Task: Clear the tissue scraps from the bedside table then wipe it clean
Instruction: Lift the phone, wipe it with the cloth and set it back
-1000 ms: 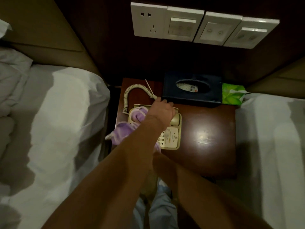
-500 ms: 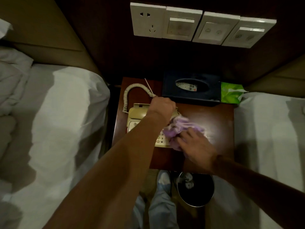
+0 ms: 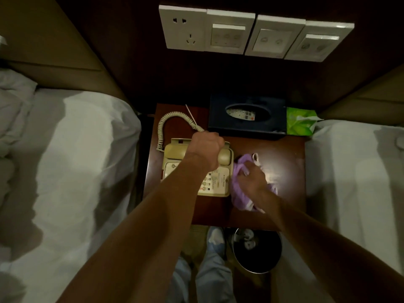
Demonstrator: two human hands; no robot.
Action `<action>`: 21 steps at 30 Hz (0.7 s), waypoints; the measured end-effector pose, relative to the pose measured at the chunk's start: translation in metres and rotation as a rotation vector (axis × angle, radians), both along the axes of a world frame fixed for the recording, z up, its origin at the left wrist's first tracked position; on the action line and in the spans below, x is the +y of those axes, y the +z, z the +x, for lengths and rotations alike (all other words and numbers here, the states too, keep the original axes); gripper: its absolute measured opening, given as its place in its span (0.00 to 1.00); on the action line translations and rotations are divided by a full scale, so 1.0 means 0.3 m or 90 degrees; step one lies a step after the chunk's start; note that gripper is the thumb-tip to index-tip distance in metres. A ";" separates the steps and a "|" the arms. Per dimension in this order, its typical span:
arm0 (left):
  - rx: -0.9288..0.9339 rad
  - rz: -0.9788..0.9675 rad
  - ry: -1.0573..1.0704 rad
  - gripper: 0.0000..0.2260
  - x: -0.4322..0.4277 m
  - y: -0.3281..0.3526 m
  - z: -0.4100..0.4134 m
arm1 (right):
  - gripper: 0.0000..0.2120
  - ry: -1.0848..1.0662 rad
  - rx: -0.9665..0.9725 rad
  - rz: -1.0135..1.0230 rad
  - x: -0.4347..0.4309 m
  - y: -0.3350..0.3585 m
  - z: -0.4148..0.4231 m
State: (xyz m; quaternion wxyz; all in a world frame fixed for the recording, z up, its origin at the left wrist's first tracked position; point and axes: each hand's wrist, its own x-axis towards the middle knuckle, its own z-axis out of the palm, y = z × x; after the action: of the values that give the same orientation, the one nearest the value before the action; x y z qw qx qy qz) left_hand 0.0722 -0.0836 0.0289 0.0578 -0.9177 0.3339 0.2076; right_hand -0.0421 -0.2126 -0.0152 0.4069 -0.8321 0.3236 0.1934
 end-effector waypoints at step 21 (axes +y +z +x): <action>0.094 0.024 -0.005 0.36 0.018 -0.007 0.016 | 0.19 0.228 0.102 -0.220 -0.263 -0.018 -0.084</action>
State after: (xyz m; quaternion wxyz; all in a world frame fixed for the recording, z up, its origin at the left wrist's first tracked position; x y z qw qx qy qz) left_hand 0.0771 -0.0781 0.0266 0.0516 -0.8972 0.3370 0.2806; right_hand -0.0672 -0.2914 -0.0207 0.1912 -0.9153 0.2304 0.2695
